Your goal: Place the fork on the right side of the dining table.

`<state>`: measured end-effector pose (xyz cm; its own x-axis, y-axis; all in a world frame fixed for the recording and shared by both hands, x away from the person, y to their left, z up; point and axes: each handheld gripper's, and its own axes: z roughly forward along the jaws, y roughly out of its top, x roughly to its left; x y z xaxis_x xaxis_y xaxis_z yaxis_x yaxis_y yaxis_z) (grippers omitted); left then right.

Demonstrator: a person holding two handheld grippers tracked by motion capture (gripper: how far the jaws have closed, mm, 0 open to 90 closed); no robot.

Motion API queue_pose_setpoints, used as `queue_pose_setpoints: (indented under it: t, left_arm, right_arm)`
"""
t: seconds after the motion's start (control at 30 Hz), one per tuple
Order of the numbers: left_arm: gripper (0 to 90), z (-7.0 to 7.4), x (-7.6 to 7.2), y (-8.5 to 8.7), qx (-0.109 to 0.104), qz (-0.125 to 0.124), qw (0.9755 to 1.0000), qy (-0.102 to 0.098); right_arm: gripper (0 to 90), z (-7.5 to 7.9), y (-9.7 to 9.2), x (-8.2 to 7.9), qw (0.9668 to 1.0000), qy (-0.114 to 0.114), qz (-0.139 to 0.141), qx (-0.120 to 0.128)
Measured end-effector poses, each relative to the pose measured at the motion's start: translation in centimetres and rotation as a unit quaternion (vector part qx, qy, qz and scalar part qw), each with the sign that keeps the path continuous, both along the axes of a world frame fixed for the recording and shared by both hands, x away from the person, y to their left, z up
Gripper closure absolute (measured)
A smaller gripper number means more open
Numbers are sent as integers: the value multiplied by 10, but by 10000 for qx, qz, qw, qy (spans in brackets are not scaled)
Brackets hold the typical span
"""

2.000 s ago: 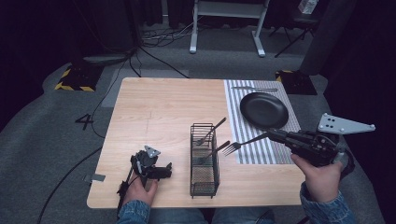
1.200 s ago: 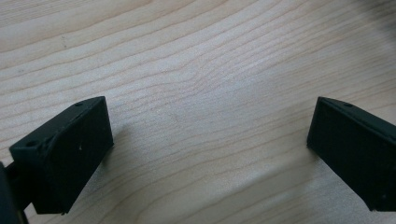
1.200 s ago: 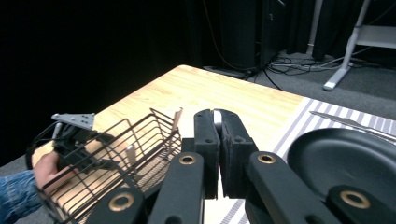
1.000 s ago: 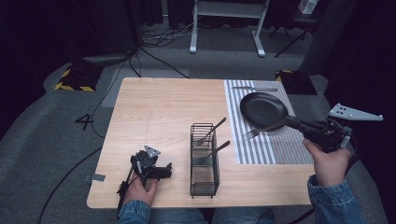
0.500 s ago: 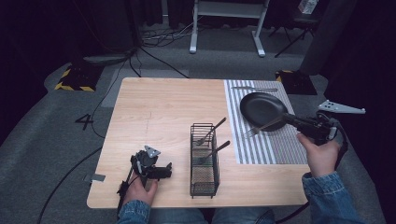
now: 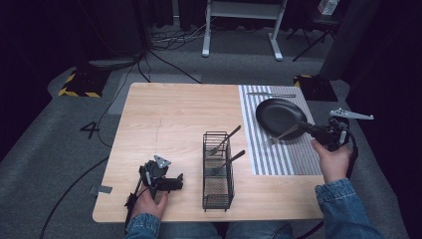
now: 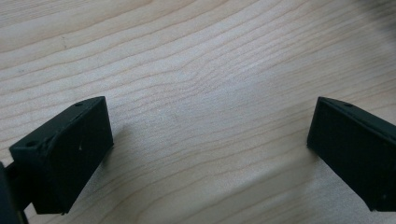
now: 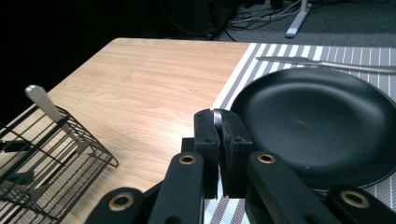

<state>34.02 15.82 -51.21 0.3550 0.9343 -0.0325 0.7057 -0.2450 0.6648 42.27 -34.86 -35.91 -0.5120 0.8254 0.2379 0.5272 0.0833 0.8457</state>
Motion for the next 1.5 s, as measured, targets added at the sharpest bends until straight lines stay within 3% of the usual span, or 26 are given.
queue_pose_setpoints:
  t: [0.33,1.1,1.5]
  left_arm:
    - [3,0,0,0,0,0,10000,0]
    - [2,0,0,0,1,0,10000,-1]
    - [3,0,0,0,0,1,10000,-2]
  right_arm:
    - [870,-12,4,6,9999,55,-85,-35]
    - [866,-19,9,11,9997,224,-113,24]
    - [756,-25,-1,24,9978,533,-383,-74]
